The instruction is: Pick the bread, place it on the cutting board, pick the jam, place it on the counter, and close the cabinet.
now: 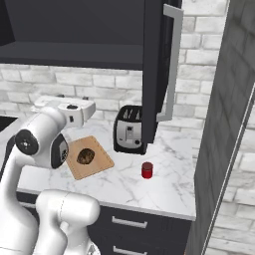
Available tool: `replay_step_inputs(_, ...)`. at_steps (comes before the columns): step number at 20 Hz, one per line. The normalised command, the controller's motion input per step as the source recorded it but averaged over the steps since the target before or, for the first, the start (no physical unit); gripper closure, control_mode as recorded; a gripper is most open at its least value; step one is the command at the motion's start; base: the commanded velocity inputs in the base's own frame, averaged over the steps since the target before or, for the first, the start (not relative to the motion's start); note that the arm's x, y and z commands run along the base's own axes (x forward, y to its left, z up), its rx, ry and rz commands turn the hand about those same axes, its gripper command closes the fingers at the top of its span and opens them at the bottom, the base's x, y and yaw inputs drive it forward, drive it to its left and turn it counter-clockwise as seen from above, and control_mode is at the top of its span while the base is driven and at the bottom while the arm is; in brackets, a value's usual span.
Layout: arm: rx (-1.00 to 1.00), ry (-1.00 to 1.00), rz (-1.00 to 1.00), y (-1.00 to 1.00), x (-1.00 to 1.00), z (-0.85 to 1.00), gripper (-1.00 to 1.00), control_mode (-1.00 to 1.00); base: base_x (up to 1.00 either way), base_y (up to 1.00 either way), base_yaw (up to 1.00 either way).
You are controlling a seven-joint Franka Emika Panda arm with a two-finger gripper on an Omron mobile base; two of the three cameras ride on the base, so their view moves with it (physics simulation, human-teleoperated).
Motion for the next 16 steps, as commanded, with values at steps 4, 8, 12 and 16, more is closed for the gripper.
replay_step_inputs(4, 0.00, -0.02, 0.00, -0.21, -0.55, 0.37, -1.00, -1.00, 0.00, 0.00, 0.00)
replay_step_inputs(8, 0.00, 0.00, 0.00, -0.20, -0.56, 0.32, -1.00, -1.00, 0.00, 0.00, 0.00)
replay_step_inputs(12, 0.00, 0.00, 0.00, -0.18, -0.54, 0.26, -1.00, -1.00, 0.00, 0.00, 0.00)
replay_step_inputs(16, 0.00, 0.00, 0.00, -0.13, -0.51, 0.21, -1.00, -1.00, 0.00, 0.00, 0.00)
